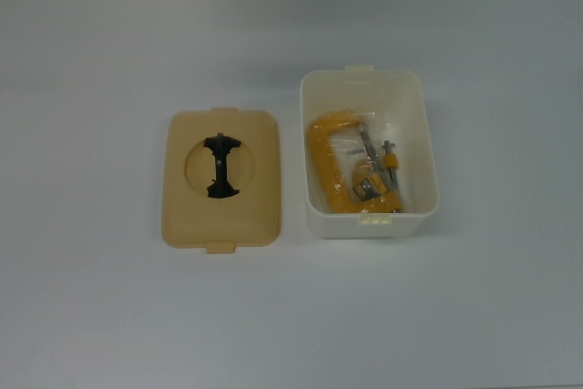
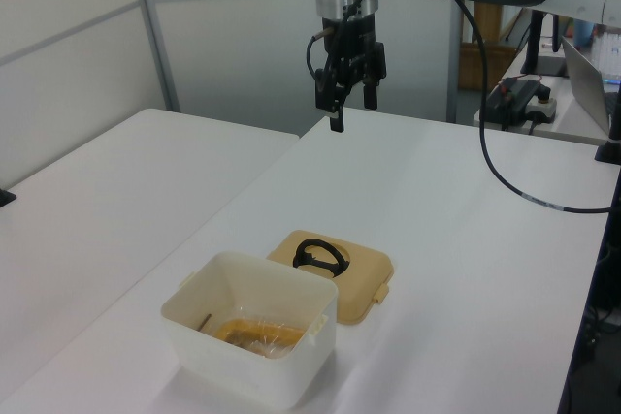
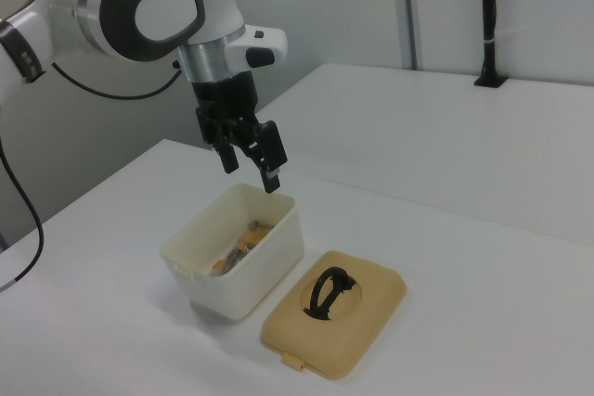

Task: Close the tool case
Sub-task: 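Move the gripper down toward the black handle of the tan lid, then close the gripper on the black handle of the tan lid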

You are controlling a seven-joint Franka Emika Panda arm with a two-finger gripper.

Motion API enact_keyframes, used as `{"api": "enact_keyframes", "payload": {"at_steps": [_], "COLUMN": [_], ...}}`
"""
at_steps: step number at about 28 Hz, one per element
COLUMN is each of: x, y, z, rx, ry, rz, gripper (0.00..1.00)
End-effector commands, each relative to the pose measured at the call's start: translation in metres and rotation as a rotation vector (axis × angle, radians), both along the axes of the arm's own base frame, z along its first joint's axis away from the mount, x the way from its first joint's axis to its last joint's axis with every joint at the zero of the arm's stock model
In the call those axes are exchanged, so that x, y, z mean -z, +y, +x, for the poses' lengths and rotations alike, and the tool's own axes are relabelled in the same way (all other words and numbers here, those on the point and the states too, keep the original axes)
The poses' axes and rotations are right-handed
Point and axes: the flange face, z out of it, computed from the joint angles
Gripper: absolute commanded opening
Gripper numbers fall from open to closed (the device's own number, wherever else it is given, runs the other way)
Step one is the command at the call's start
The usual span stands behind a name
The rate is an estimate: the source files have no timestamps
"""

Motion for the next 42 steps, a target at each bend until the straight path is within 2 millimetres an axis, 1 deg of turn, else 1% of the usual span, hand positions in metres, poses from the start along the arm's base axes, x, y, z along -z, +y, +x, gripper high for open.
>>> {"api": "enact_keyframes", "payload": {"at_steps": [1,7,13,16,17,20,22,24,26,27,30,31,32,37,42], "x": [0.018,0.050,0.095,0.105,0.116,0.128,0.144,0.152,0.165,0.174,0.189,0.200,0.205,0.226,0.236], "y": [-0.014,-0.011,-0.012,-0.012,-0.012,-0.012,-0.012,-0.013,-0.009,-0.008,0.002,0.009,0.012,0.022,0.030], "z": [0.015,0.029,0.046,0.051,0.056,0.060,0.063,0.066,0.070,0.072,0.076,0.076,0.076,0.078,0.079], "rx": [0.019,0.013,0.015,0.016,0.015,0.016,0.016,0.016,0.012,0.010,-0.010,-0.021,-0.025,-0.037,-0.052], "ry": [-0.068,-0.069,-0.075,-0.081,-0.077,-0.084,-0.086,-0.087,-0.074,-0.063,-0.058,-0.059,-0.061,-0.055,-0.040], "rz": [0.068,0.065,0.056,0.051,0.045,0.039,0.033,0.028,0.024,0.020,0.006,0.003,0.003,-0.003,-0.018], "gripper": [1.00,1.00,1.00,1.00,1.00,1.00,1.00,1.00,1.00,1.00,1.00,1.00,1.00,1.00,1.00]}}
